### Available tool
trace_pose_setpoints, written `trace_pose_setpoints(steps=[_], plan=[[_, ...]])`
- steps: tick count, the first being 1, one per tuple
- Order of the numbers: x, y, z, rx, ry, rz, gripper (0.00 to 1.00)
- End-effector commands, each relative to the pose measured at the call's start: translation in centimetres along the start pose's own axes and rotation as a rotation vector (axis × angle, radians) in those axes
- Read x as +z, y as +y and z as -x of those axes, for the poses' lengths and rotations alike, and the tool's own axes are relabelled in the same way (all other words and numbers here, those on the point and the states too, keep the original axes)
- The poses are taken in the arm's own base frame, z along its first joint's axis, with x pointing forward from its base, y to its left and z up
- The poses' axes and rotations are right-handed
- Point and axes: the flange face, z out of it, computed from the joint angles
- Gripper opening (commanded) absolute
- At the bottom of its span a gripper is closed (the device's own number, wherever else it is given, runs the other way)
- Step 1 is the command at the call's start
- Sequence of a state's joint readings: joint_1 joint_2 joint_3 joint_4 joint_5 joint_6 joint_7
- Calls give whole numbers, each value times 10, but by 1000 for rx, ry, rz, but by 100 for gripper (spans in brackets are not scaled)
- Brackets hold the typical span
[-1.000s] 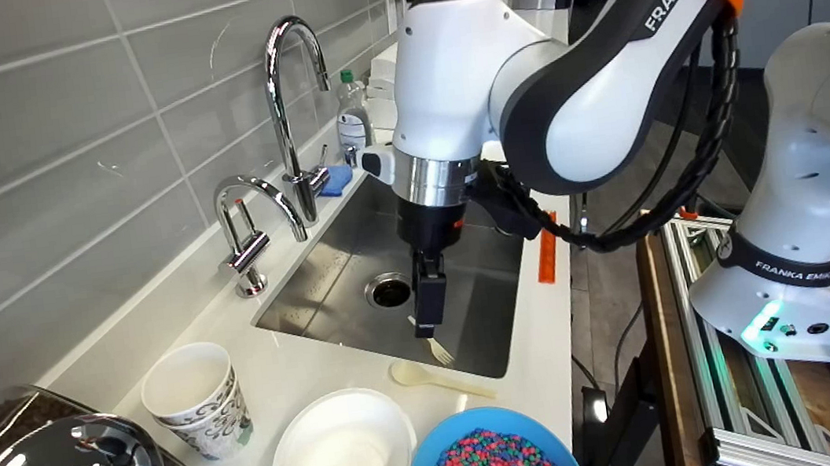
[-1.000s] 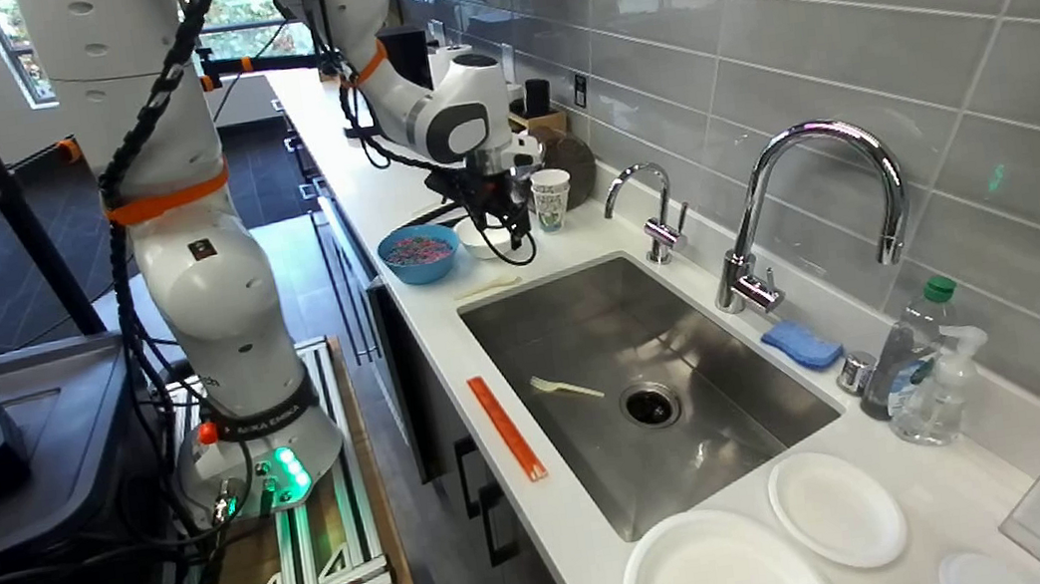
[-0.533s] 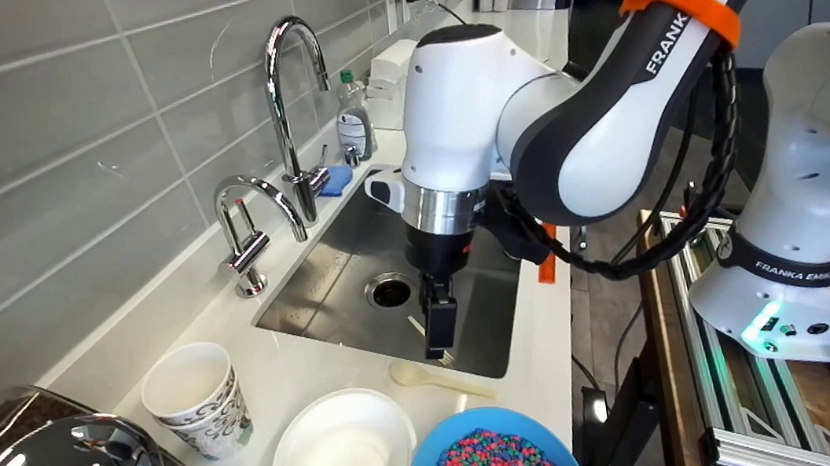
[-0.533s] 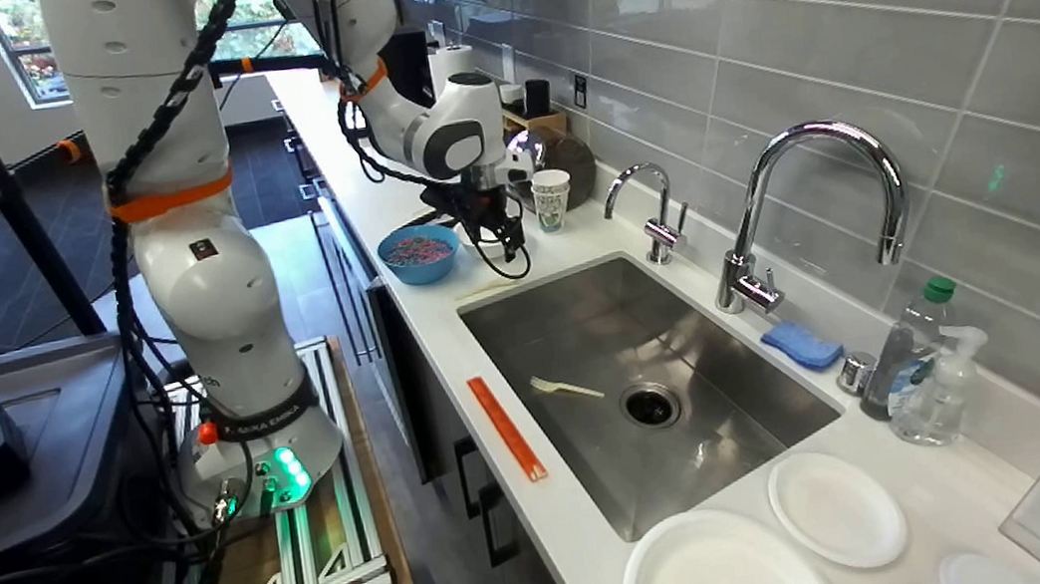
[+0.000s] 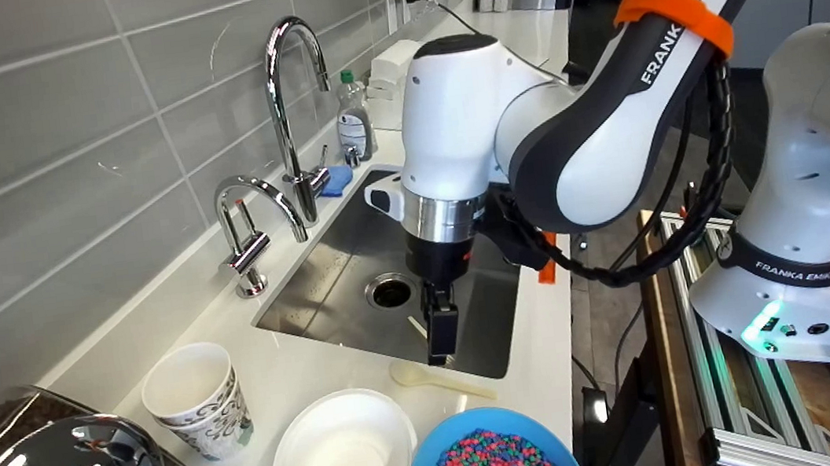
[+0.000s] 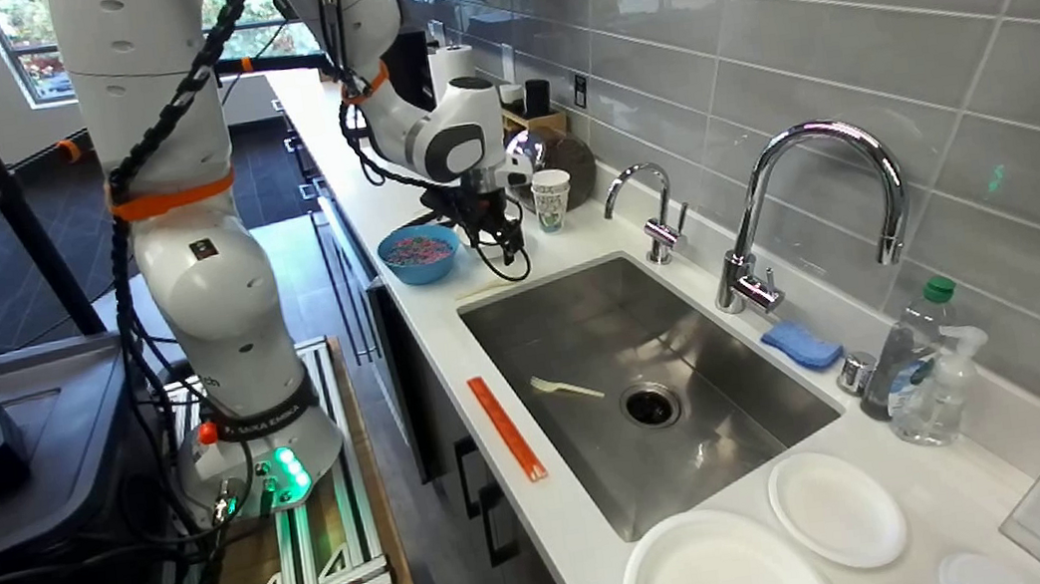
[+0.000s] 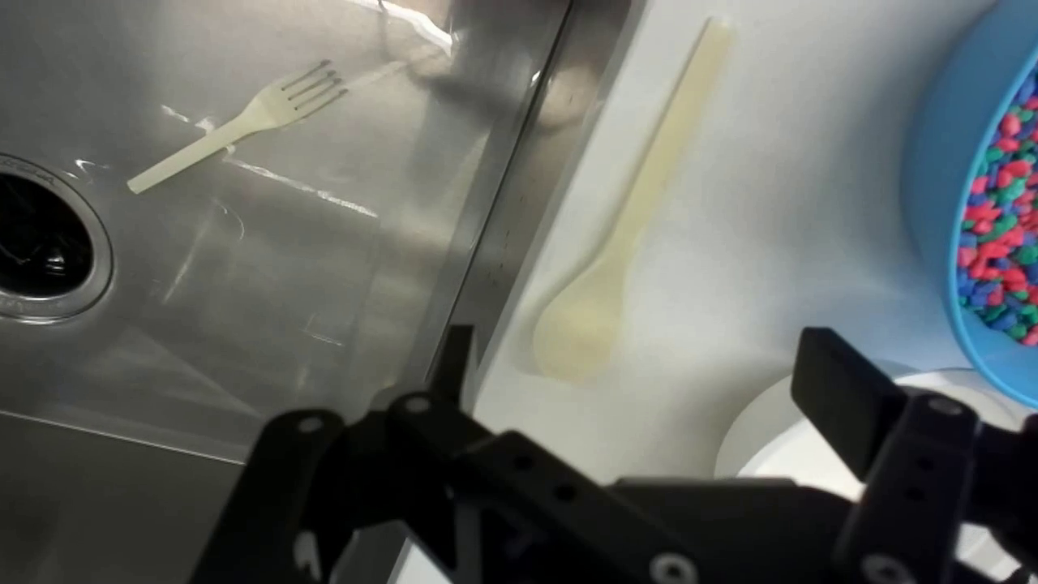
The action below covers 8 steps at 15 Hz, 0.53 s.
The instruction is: Stir the content of the blue bowl with the spoon
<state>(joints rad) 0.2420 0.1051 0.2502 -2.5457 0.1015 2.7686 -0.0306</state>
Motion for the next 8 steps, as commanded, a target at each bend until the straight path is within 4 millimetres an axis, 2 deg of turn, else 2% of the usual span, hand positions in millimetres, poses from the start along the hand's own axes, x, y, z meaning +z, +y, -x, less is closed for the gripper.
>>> trace_pose_setpoints(steps=[1, 8], plan=[[15, -7, 0, -15, -4, 7, 100], [40, -19, 1, 12, 31, -4, 100]])
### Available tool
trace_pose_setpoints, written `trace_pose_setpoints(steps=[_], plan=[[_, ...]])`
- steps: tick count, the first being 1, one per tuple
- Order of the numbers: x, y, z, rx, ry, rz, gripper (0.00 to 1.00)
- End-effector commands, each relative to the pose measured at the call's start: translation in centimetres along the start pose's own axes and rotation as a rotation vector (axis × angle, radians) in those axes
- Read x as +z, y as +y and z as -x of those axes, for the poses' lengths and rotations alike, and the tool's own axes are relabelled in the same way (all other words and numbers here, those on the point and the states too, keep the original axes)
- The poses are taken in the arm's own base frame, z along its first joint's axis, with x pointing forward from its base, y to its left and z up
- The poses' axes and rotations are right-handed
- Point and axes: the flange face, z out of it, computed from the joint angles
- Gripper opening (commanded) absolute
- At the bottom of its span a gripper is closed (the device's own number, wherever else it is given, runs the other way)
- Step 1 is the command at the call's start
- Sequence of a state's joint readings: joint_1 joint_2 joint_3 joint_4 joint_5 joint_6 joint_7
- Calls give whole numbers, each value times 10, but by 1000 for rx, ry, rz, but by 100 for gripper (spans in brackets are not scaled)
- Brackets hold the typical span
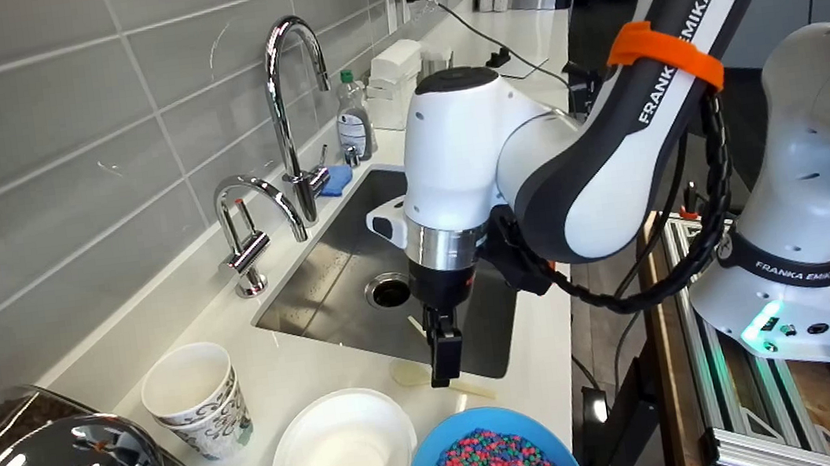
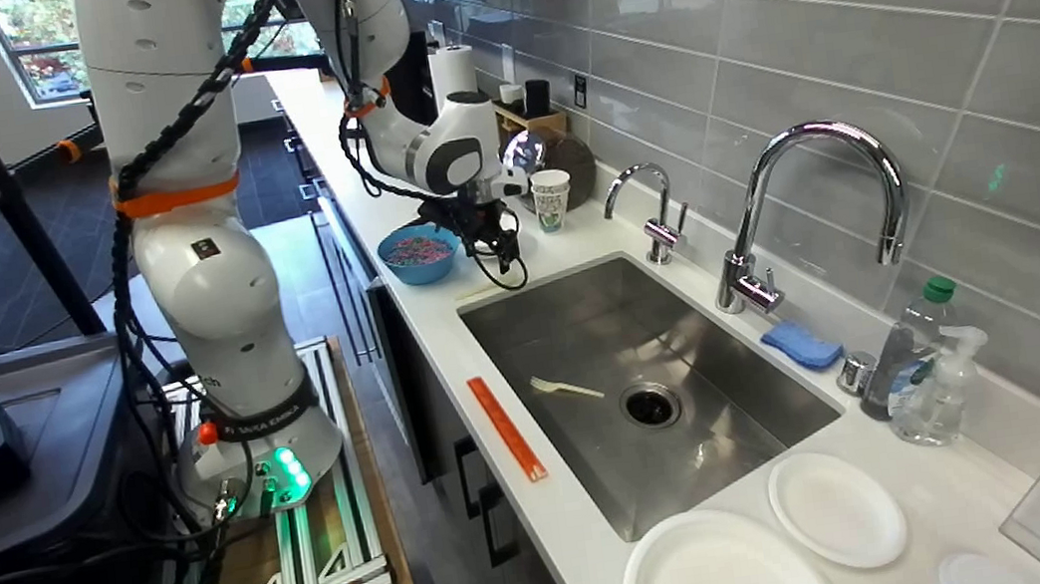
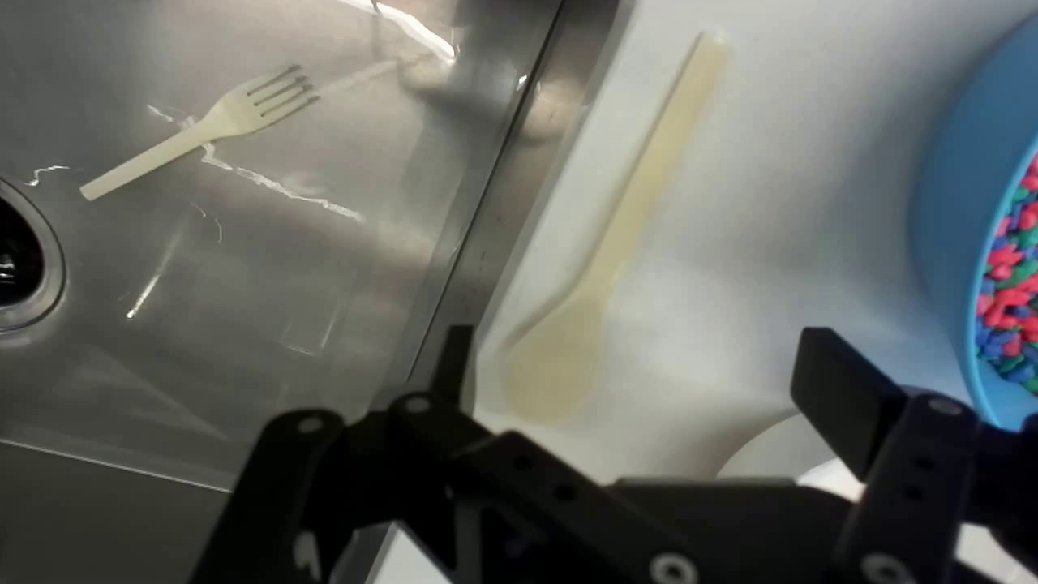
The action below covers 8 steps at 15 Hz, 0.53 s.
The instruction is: Stir the content of the blue bowl with the spoon
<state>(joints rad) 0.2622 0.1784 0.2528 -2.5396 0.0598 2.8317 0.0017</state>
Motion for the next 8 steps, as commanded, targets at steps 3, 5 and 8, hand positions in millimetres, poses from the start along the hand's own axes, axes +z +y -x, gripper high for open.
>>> trace_pose_setpoints(steps=[3, 5, 8], plan=[[22, -8, 0, 68, 58, -5, 100], [27, -8, 3, 87, 53, -3, 100], [35, -8, 7, 93, 29, 0, 100]])
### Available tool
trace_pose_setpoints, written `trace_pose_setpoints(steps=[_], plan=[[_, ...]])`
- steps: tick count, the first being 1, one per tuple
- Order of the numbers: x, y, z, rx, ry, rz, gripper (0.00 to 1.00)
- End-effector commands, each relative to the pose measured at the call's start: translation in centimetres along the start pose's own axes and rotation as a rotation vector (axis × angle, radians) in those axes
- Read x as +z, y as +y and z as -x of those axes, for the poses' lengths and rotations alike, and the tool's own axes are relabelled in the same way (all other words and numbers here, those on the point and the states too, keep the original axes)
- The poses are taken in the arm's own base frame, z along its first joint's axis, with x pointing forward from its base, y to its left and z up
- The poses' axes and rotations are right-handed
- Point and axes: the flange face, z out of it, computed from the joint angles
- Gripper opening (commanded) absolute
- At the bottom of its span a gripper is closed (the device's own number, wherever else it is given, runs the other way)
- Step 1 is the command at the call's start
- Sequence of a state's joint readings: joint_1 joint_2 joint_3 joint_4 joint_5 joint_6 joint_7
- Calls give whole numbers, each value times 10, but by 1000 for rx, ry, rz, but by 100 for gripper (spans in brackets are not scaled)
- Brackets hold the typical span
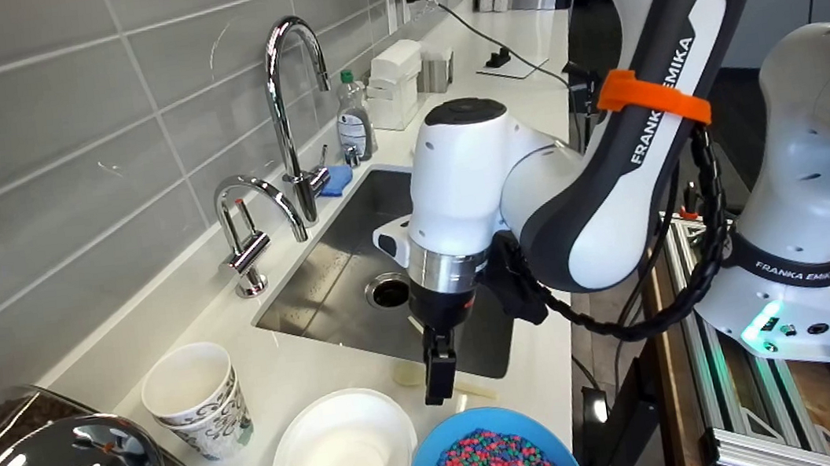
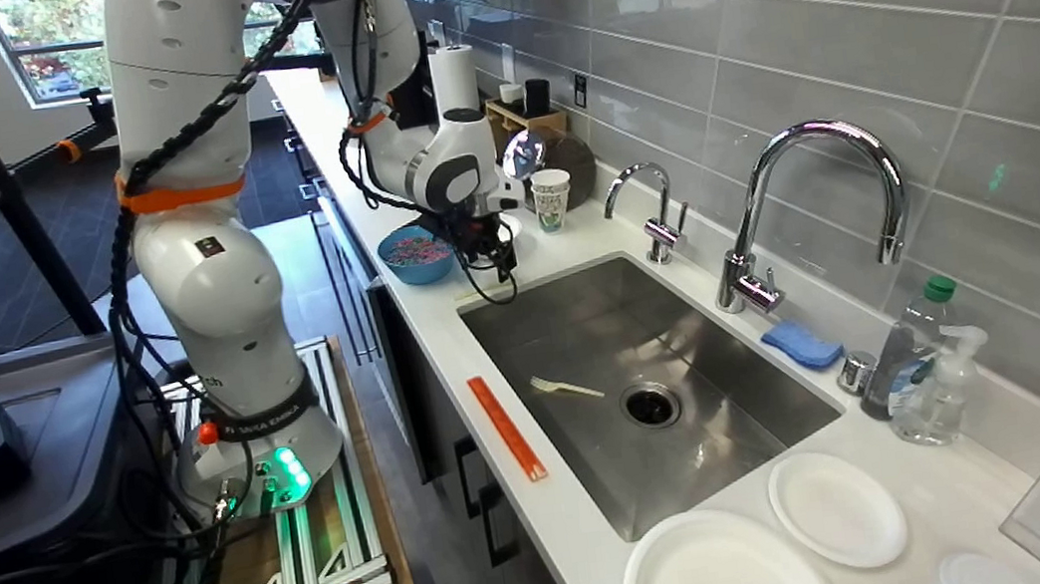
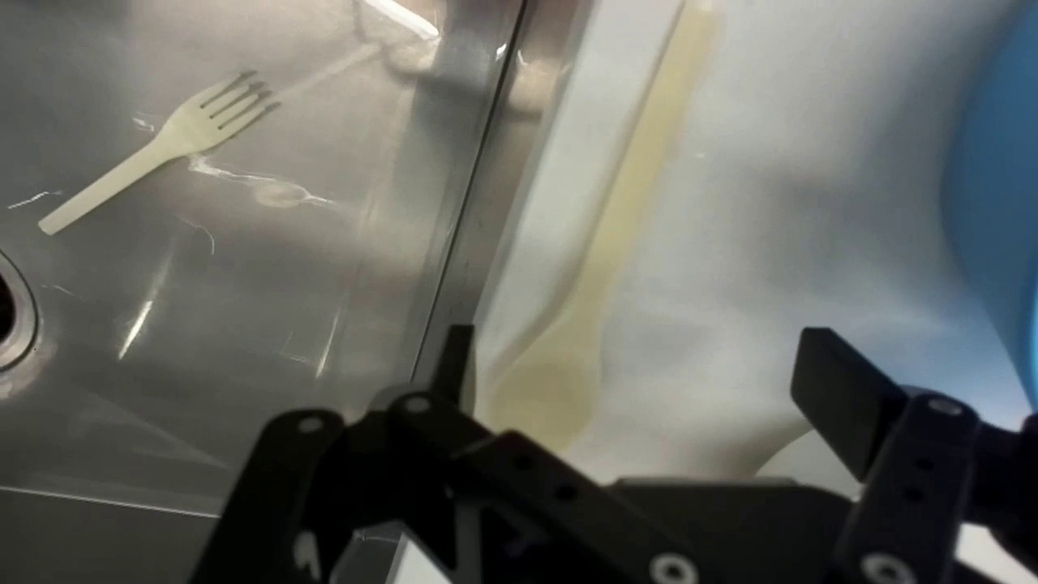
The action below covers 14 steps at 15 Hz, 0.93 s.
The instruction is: Stir the content of the blue bowl with the spoon
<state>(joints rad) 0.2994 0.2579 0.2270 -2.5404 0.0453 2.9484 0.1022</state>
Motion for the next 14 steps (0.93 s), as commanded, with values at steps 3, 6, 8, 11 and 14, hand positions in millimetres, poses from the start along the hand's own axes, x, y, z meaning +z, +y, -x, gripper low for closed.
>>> trace_pose_setpoints(steps=[3, 6, 8, 11, 14], plan=[[13, -4, 7, 10, -16, 13, 100], [17, -4, 8, 18, -18, 20, 100], [20, -3, 9, 26, -22, 26, 100], [22, -2, 9, 40, -25, 37, 93], [24, 0, 9, 46, -28, 46, 67]])
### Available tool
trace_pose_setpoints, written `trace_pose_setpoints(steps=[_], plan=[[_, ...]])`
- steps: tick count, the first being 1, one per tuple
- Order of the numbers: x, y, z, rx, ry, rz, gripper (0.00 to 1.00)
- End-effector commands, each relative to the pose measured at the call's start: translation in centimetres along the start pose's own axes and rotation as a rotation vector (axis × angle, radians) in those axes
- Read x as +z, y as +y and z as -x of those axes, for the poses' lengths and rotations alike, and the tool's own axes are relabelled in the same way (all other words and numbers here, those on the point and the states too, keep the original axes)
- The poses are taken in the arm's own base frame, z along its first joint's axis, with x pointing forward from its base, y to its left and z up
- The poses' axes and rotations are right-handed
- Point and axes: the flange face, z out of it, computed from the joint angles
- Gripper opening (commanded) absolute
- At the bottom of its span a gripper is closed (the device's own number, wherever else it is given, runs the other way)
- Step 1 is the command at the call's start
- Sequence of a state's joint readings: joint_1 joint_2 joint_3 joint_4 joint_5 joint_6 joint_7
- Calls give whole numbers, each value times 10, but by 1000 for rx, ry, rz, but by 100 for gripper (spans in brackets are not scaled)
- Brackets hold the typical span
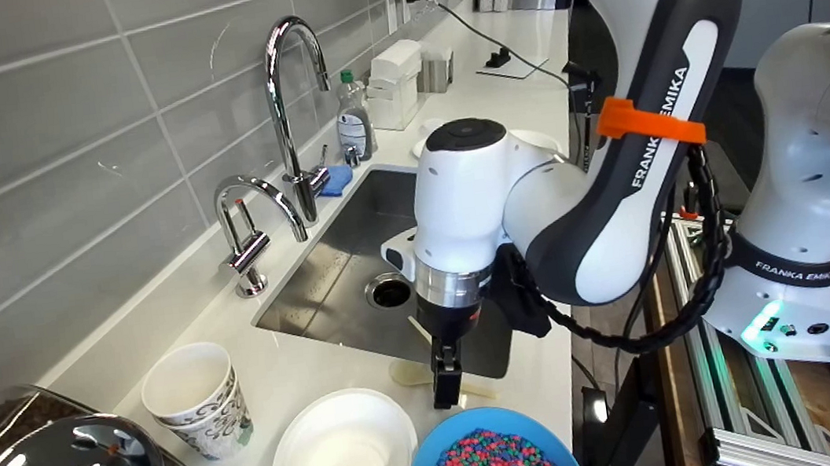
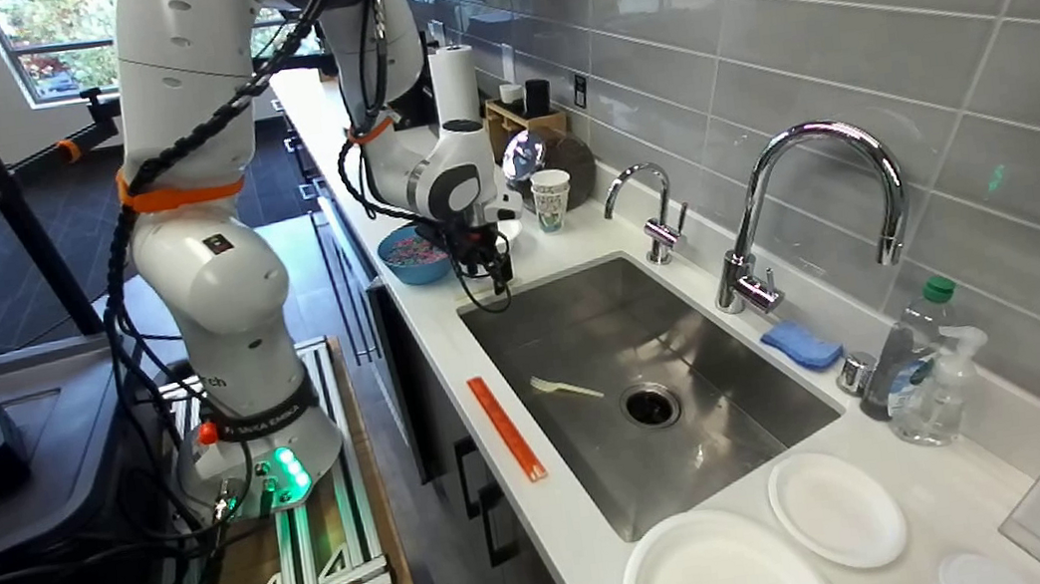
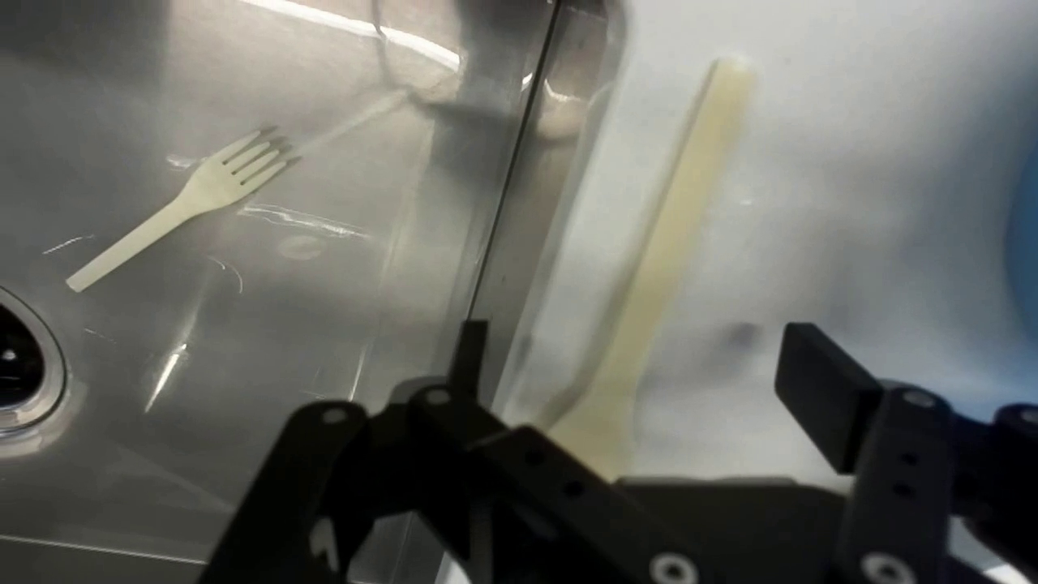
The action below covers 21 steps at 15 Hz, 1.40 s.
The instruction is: Stir the content of the blue bowl with the spoon
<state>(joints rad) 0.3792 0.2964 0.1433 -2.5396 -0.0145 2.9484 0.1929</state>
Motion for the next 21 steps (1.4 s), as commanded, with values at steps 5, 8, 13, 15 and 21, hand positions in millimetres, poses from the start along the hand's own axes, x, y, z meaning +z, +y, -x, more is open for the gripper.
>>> trace_pose_setpoints(steps=[5, 8, 13, 15, 21], plan=[[7, 0, -1, 17, 7, 24, 28], [5, 5, -2, 18, 11, 37, 5], [4, 4, -4, 13, 12, 39, 4], [-2, 6, -3, 10, 12, 43, 4], [-51, 21, -4, -29, -28, 173, 4]])
